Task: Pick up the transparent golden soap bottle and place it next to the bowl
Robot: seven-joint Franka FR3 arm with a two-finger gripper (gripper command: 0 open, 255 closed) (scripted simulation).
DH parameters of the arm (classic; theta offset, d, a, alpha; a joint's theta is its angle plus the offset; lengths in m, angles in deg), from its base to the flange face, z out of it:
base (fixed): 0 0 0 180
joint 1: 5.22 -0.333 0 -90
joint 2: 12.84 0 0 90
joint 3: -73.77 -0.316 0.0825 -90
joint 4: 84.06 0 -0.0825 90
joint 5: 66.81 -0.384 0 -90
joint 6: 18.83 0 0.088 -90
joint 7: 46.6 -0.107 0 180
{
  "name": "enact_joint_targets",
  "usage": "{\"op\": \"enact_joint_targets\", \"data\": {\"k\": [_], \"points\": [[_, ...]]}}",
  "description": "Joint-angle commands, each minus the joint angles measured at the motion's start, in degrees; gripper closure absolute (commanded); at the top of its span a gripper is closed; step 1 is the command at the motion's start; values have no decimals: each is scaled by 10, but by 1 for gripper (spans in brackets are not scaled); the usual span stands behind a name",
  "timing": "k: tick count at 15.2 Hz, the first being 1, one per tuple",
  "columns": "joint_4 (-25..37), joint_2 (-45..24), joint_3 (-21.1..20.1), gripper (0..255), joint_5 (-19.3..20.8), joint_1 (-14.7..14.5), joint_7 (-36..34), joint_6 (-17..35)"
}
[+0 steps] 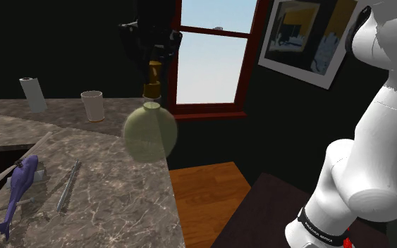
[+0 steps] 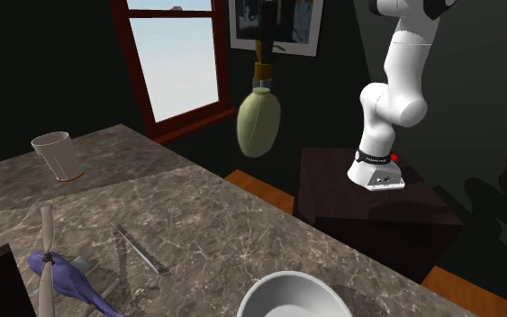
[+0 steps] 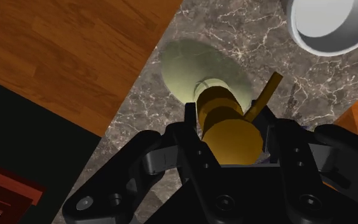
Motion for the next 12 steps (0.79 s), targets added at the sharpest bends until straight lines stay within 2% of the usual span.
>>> {"op": "enact_joint_targets", "data": {"k": [1,7,12], "points": [[11,8,-11,255,-2,-11,-23,-18],[62,12,-50,255,-3,-45,-99,-70],[139,-11,-91,255,9,-83,-177,-123]]}}
